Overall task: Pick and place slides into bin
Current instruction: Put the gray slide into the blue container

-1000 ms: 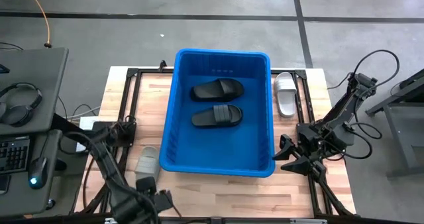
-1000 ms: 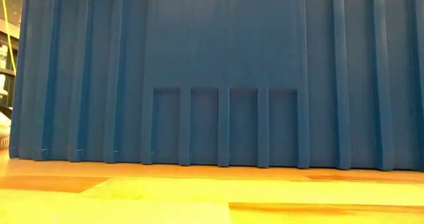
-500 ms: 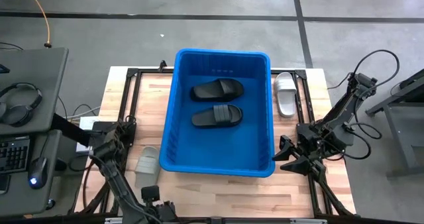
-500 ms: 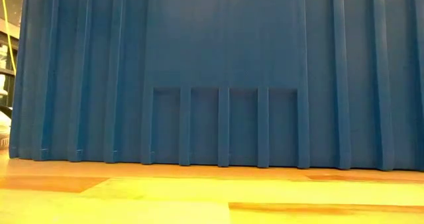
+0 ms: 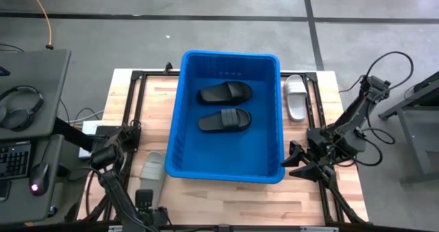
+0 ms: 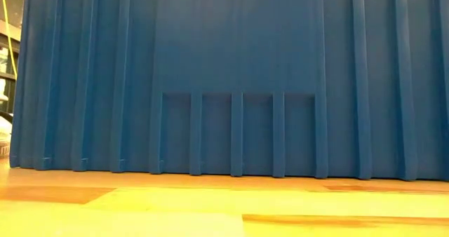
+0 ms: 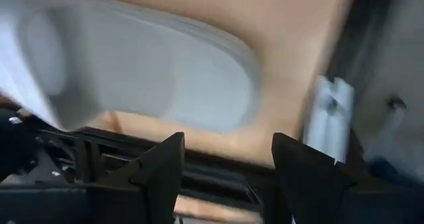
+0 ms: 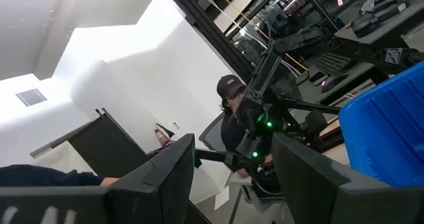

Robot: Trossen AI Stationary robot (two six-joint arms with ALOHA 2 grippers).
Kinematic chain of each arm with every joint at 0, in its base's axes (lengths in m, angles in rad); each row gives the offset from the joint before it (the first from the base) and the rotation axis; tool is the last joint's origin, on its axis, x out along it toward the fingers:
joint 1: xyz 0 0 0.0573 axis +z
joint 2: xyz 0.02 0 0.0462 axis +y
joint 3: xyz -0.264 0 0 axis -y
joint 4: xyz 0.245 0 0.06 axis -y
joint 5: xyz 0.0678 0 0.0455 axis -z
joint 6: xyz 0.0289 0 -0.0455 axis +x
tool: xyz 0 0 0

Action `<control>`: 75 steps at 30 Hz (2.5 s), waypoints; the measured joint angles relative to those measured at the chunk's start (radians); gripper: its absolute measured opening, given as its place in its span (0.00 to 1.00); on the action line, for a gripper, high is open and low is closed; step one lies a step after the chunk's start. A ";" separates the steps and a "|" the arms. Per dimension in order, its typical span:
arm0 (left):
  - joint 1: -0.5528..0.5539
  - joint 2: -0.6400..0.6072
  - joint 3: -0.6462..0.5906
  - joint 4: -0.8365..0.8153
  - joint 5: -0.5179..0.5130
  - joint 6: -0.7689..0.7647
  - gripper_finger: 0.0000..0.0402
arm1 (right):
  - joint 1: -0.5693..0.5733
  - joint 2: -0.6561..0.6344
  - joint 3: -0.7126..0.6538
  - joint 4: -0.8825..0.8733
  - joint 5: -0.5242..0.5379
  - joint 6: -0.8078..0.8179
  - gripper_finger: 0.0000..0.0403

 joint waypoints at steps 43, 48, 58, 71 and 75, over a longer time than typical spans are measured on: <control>-0.006 -0.036 -0.270 0.037 -0.330 -0.221 0.58 | 0.000 0.000 0.000 -0.122 0.144 0.181 0.48; -0.018 -0.039 -0.310 0.101 -0.373 -0.236 0.58 | 0.000 0.000 0.000 -0.187 0.261 0.289 0.48; -0.040 -0.037 -0.356 0.014 -0.432 -0.274 0.58 | 0.000 0.066 0.000 -0.471 0.273 0.809 0.48; -0.069 -0.044 -0.338 -0.002 -0.464 -0.301 0.58 | 0.013 0.272 0.004 -0.390 0.211 1.069 0.48; -0.081 -0.044 -0.335 -0.003 -0.452 -0.306 0.58 | 0.013 0.261 0.001 -0.336 0.215 0.988 0.48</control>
